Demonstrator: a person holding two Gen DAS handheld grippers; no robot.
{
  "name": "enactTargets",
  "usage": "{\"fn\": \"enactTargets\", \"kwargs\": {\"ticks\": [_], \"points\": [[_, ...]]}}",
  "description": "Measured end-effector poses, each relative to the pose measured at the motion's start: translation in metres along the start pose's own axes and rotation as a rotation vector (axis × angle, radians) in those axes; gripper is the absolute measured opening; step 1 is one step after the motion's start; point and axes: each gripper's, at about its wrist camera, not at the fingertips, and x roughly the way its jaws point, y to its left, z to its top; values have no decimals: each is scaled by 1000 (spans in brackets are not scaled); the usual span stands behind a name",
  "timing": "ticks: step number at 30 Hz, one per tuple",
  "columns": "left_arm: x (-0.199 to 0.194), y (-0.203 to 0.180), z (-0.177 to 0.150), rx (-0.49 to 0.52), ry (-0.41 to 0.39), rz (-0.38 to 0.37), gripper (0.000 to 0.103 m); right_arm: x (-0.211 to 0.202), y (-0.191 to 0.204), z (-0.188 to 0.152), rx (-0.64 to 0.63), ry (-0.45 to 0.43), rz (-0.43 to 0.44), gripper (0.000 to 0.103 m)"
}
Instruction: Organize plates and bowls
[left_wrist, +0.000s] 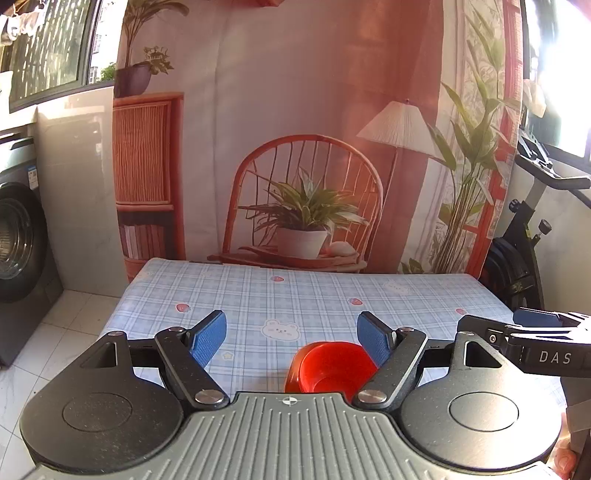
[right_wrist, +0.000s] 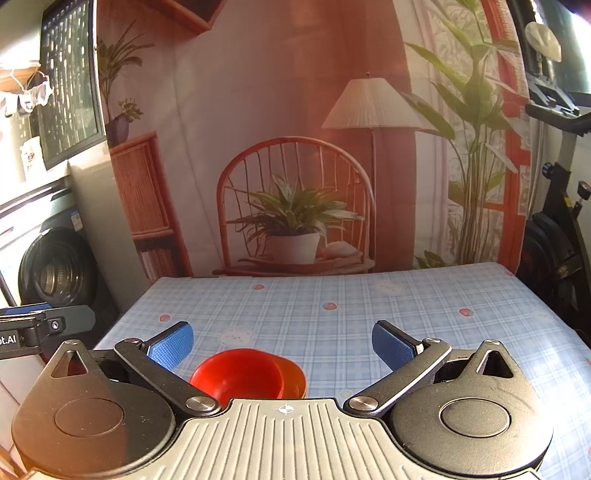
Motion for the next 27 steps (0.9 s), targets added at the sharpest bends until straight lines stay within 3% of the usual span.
{"fn": "enactTargets", "kwargs": {"ticks": [6, 12, 27], "points": [[-38, -3, 18, -28, -41, 25, 86, -38, -2, 14, 19, -71, 14, 103], [-65, -13, 26, 30, -100, 100, 87, -65, 2, 21, 14, -108, 41, 103], [-79, -15, 29, 43, -129, 122, 87, -94, 4, 37, -14, -168, 13, 103]]}}
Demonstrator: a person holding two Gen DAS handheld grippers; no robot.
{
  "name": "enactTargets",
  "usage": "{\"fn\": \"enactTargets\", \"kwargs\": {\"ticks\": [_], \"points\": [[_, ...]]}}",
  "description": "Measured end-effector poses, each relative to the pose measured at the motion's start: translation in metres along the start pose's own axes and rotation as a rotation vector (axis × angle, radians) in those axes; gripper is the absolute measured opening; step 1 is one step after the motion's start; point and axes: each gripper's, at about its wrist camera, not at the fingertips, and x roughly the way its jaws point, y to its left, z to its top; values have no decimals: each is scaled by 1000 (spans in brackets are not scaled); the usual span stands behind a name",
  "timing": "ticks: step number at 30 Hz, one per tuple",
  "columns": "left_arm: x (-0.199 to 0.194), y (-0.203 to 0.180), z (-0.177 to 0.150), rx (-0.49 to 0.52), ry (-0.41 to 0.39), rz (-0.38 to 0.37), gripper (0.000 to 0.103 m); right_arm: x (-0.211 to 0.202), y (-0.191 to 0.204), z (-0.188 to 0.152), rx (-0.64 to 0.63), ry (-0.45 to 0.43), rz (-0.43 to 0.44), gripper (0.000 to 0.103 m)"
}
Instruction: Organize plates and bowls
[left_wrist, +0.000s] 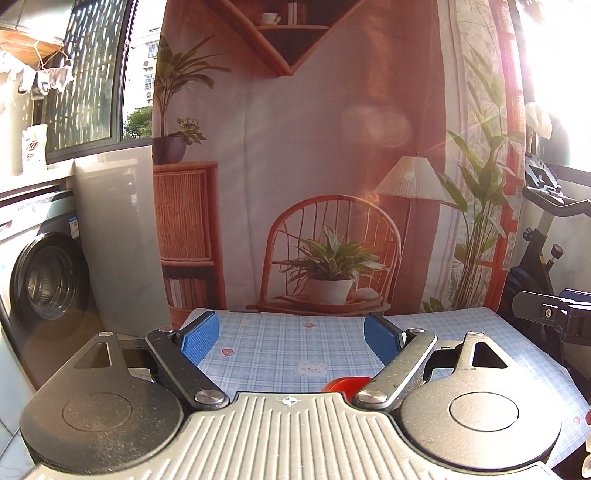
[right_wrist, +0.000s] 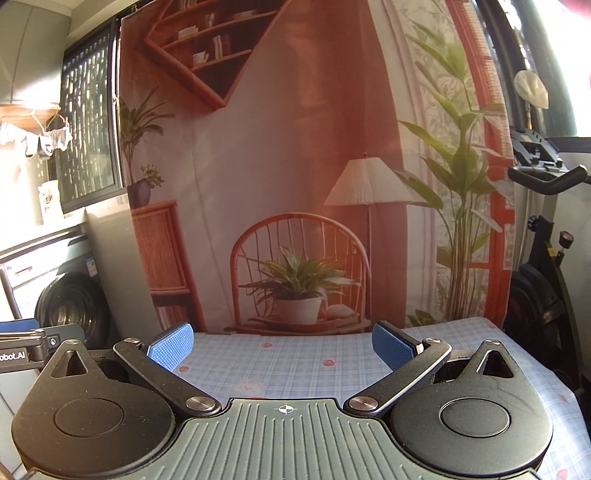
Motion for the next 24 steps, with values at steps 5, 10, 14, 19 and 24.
{"fn": "enactTargets", "kwargs": {"ticks": [5, 10, 14, 19, 24], "points": [[-4, 1, 0, 3, -10, 8, 87, -3, 0, 1, -5, -5, -9, 103], [-5, 1, 1, 10, -15, 7, 87, -3, 1, 1, -6, -5, -17, 103], [-5, 0, 0, 17, -16, -4, 87, -3, 2, 1, -3, -3, -31, 103], [-4, 2, 0, 17, -12, -12, 87, -2, 2, 0, -9, 7, -41, 103], [-4, 3, 1, 18, -15, -12, 87, -2, 1, 1, -5, 8, -45, 103]]}}
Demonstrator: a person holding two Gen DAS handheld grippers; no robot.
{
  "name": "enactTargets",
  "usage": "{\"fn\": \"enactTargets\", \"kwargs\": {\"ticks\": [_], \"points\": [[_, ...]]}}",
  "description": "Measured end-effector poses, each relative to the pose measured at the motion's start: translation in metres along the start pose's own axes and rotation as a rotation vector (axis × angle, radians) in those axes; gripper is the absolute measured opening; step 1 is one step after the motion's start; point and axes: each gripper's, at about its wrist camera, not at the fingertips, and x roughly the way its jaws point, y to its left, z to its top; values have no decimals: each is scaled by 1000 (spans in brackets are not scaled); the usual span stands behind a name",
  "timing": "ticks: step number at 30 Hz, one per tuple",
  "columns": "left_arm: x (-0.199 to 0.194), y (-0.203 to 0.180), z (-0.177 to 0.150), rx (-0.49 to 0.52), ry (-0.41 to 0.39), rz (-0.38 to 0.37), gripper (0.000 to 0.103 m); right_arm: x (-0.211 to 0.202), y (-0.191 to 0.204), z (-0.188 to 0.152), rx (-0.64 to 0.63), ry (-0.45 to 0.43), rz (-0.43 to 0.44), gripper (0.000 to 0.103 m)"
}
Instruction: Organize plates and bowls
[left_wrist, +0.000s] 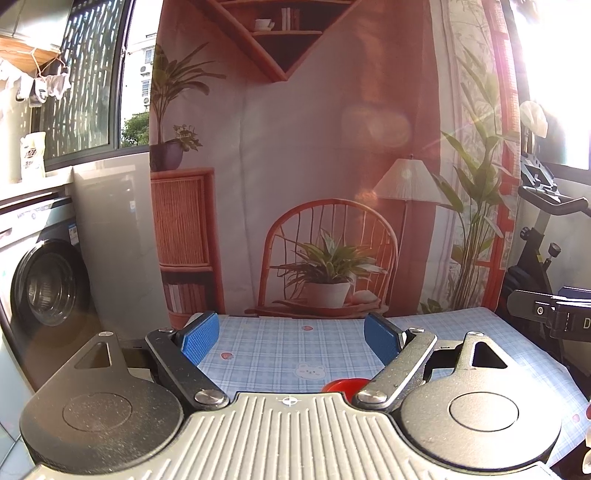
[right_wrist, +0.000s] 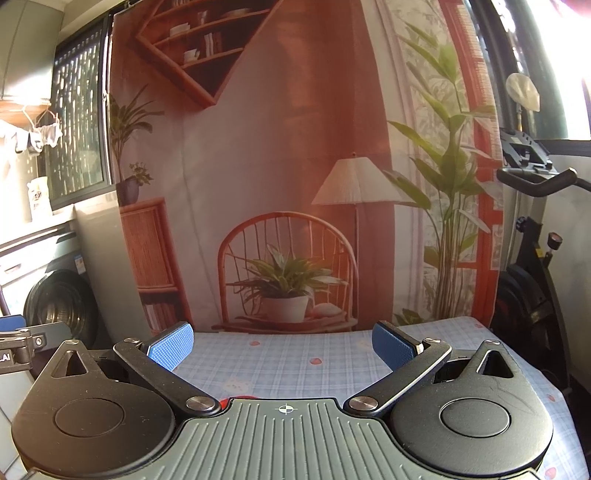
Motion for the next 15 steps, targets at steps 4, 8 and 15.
{"fn": "enactTargets", "kwargs": {"ticks": [4, 8, 15], "points": [[-1, 0, 0, 4, -4, -2, 87, -1, -1, 0, 2, -1, -2, 103], [-2, 0, 1, 8, -7, -7, 87, -1, -1, 0, 2, 0, -3, 103], [0, 1, 1, 12, -8, 0, 87, -1, -1, 0, 2, 1, -3, 103]]}}
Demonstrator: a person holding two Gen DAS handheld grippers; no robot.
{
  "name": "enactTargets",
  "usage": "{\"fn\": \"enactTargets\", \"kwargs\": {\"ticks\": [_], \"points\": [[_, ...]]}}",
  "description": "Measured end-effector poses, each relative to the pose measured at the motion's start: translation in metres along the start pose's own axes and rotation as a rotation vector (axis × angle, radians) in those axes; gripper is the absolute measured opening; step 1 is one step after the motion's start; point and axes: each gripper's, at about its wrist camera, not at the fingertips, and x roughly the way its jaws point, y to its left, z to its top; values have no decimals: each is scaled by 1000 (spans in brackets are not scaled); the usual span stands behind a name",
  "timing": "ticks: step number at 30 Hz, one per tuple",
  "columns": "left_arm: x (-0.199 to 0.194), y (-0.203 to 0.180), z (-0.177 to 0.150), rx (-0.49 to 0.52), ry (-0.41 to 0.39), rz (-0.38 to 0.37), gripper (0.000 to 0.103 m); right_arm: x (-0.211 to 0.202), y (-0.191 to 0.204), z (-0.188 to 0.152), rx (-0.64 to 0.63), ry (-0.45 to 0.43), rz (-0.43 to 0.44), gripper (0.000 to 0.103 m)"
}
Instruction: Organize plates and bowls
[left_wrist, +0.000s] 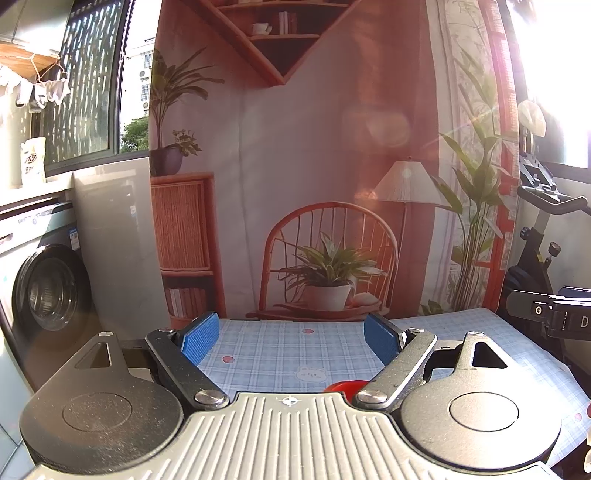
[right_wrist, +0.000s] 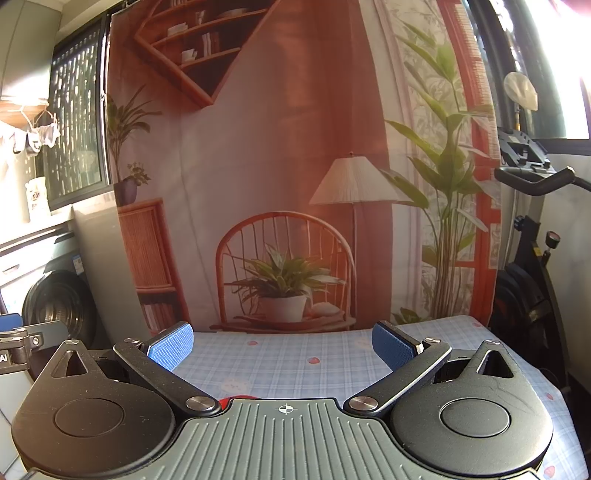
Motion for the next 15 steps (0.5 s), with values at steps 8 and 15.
{"fn": "enactTargets", "kwargs": {"ticks": [8, 15], "points": [[-1, -1, 0, 0, 2, -6, 87, 1, 0, -2, -2, 9, -3, 103], [-1, 0, -2, 10, -8, -7, 87, 4, -1, -2, 2, 15, -2, 103]]}}
